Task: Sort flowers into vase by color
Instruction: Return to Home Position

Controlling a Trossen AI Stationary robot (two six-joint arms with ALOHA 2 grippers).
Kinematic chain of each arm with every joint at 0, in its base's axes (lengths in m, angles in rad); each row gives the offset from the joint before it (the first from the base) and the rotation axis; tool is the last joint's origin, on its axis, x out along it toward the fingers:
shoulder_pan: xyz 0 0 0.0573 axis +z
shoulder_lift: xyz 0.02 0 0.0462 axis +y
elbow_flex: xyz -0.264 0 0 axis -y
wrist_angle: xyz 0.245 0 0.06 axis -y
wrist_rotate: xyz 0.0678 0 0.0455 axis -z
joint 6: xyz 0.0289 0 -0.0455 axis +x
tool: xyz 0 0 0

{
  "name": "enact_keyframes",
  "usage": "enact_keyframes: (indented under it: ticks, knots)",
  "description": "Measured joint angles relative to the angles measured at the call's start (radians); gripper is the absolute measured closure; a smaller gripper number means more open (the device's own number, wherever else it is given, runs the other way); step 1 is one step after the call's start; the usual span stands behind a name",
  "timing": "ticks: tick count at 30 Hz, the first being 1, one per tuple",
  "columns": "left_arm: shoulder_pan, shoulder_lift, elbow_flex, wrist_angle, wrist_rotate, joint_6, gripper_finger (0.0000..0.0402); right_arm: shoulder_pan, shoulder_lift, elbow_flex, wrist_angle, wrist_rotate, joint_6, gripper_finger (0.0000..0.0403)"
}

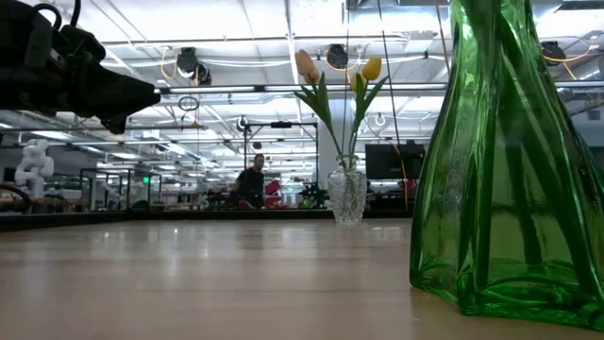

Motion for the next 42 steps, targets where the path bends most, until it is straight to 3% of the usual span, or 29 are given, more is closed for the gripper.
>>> enact_keyframes:
  ticks: [4,7,12,16,21,30,35,39,42]
  knots:
    - [0.000,0.000,0.000,0.000,0.000,0.000,0.0278,-0.165,0.037,0.000,0.200,-0.358,-0.254,0.0403]
    - [0.000,0.000,0.000,0.000,0.000,0.000,0.0278,-0.267,0.078,-0.001,0.217,-0.552,-0.332,0.0403]
    - [0.000,0.000,0.000,0.000,0.000,0.000,0.0278,-0.391,0.086,-0.112,0.277,-0.644,-0.372,0.0403]
    - [0.000,0.000,0.000,0.000,0.000,0.000,0.0278,-0.461,0.005,-0.300,0.468,-0.753,-0.376,0.0403]
    - [0.000,0.000,0.000,0.000,0.000,0.000,0.0278,-0.519,-0.182,-0.586,0.739,-0.758,-0.346,0.0403]
    - [0.000,0.000,0.000,0.000,0.000,0.000,0.0278,-0.551,-0.544,-1.054,0.997,-0.760,-0.278,0.0403]
    - [0.000,0.000,0.000,0.000,0.000,0.000,0.0278,-0.551,-0.684,-1.300,1.304,-0.760,-0.179,0.0403]
    - [0.000,0.000,0.000,0.000,0.000,0.000,0.0278,-0.551,-0.764,-1.452,1.496,-0.759,-0.144,0.0403]
    - [0.000,0.000,0.000,0.000,0.000,0.000,0.0278,-0.551,-0.810,-1.493,1.468,-0.753,-0.136,0.0403]
